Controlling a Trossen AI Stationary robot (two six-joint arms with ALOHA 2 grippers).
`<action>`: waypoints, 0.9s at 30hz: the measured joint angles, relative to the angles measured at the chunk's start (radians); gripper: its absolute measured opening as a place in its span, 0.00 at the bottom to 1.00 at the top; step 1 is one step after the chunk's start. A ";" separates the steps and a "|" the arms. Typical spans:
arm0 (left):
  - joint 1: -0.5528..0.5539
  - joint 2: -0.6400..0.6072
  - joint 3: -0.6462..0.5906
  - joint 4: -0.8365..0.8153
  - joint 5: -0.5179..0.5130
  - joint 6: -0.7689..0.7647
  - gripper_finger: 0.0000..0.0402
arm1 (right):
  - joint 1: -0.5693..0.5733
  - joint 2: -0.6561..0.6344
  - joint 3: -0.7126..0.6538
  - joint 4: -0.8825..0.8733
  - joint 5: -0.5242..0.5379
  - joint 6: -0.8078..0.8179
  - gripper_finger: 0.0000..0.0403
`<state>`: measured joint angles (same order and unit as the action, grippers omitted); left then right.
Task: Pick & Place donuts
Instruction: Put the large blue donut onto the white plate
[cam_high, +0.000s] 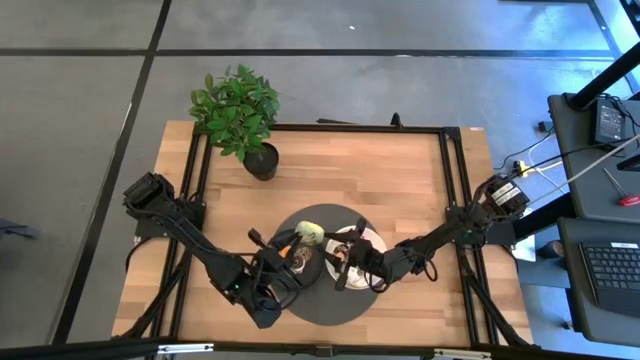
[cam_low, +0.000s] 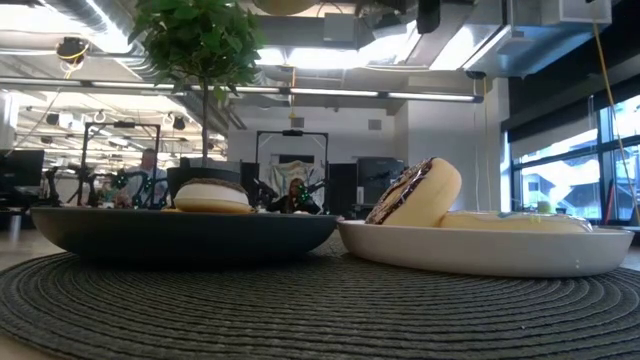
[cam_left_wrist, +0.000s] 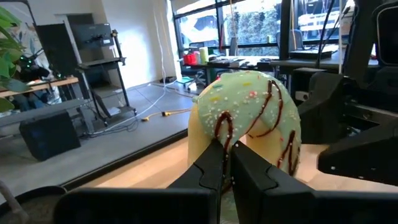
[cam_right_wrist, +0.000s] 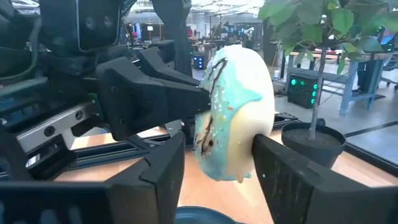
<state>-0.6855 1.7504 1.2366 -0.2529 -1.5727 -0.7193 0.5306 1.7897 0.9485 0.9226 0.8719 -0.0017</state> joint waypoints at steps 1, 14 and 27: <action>0.000 0.000 0.000 0.002 0.000 0.000 0.04 | -0.004 0.000 0.000 0.000 -0.001 0.000 0.46; 0.000 0.000 0.000 0.002 0.000 0.022 0.04 | -0.018 0.000 0.000 -0.002 -0.008 0.000 0.19; -0.014 -0.004 0.000 0.003 0.003 0.105 0.16 | -0.017 0.000 0.000 -0.002 -0.003 0.010 0.11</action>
<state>-0.6997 1.7460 1.2367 -0.2497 -1.5696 -0.6140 0.5137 1.7897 0.9485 0.9207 0.8690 0.0084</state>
